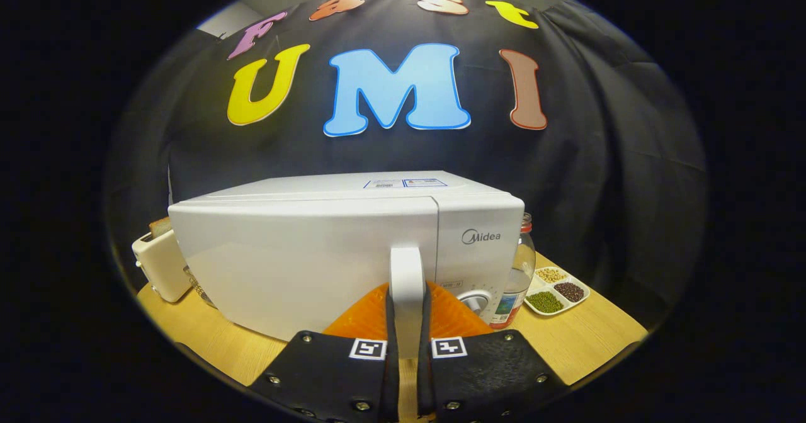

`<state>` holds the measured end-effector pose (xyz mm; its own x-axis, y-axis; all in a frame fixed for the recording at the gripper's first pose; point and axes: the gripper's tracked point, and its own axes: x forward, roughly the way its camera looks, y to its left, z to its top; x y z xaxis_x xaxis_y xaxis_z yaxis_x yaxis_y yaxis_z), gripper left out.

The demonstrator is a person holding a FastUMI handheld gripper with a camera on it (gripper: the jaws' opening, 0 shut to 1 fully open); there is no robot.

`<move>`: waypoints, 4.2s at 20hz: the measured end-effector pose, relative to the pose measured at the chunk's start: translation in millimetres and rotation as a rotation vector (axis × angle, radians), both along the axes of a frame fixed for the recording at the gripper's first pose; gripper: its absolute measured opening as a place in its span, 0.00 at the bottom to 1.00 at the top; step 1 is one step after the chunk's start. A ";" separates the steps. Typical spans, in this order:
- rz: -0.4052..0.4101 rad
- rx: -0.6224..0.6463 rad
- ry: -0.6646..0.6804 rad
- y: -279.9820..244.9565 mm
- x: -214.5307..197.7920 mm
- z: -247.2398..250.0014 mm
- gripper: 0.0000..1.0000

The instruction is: Open the microwave, put the food inside, and close the microwave door.

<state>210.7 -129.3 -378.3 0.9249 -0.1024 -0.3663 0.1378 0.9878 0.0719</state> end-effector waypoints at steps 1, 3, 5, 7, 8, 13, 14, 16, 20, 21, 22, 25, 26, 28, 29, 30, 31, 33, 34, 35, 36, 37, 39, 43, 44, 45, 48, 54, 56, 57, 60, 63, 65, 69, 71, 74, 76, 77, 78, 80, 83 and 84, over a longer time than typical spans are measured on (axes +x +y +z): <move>-0.001 0.002 0.004 0.8 -1.8 -0.4 0.12; -0.002 -0.002 0.004 0.1 -2.0 1.4 0.12; -0.007 0.014 0.017 2.5 -8.1 0.2 0.12; 0.009 -0.041 0.014 7.7 -26.1 4.3 0.11; 0.021 -0.049 0.014 11.6 -38.2 8.9 0.12; 0.088 -0.038 0.001 40.2 -96.4 16.1 0.11; 0.099 -0.037 -0.006 47.5 -106.8 18.9 0.12; 0.127 -0.025 -0.013 64.1 -126.9 21.2 0.11; 0.191 0.009 -0.034 106.0 -166.7 28.1 0.11; 0.208 0.020 -0.039 118.5 -175.5 29.4 0.11; 0.225 0.028 -0.044 130.8 -183.3 31.1 0.11; 0.288 0.057 -0.056 176.6 -209.0 35.2 0.11; 0.301 0.070 -0.061 191.3 -215.3 36.6 0.11; 0.325 0.082 -0.074 222.3 -226.4 40.3 0.11; 0.320 0.063 -0.088 232.7 -230.2 41.3 0.10; 0.308 0.032 -0.105 243.5 -232.9 43.2 0.11; 0.293 0.007 -0.121 253.6 -234.8 43.5 0.10; 0.267 -0.017 -0.134 274.3 -238.1 40.7 0.10; 0.254 -0.019 -0.137 283.6 -238.8 41.2 0.10; 0.226 -0.022 -0.135 291.6 -239.7 41.2 0.10; 0.202 -0.017 -0.135 298.6 -240.2 41.5 0.10; 0.179 -0.016 -0.136 307.0 -239.1 42.1 0.10; 0.135 -0.020 -0.142 323.2 -238.4 43.6 0.10; 0.054 -0.040 -0.152 349.7 -235.5 44.3 0.10; 0.036 -0.052 -0.161 355.8 -234.6 44.9 0.10; 0.017 -0.059 -0.167 360.1 -232.6 44.3 0.10; -0.008 -0.065 -0.168 369.4 -230.3 44.3 0.10; 0.065 -0.034 -0.086 365.6 -240.3 36.8 0.46; 0.133 0.002 -0.093 368.6 -253.5 49.1 0.61; 0.152 0.010 -0.112 365.2 -258.2 55.6 0.64; 0.230 0.027 -0.199 357.1 -276.5 81.3 0.68; 0.315 0.055 -0.221 344.9 -287.3 87.1 0.96; 0.320 0.027 -0.232 323.0 -292.3 90.6 0.96; 0.329 -0.008 -0.271 285.6 -301.8 93.3 0.96; 0.309 -0.030 -0.292 255.7 -307.8 93.5 0.96; 0.222 -0.058 -0.321 198.7 -312.2 89.9 0.96; 0.160 -0.061 -0.330 160.2 -314.3 81.9 0.96; 0.120 -0.074 -0.331 137.4 -314.4 77.3 0.96; 0.083 -0.089 -0.326 115.2 -315.3 71.4 0.96; 0.030 -0.103 -0.304 79.4 -315.6 52.5 0.96; -0.021 -0.108 -0.277 40.3 -316.8 28.8 0.96; -0.031 -0.108 -0.269 30.2 -317.4 21.8 0.96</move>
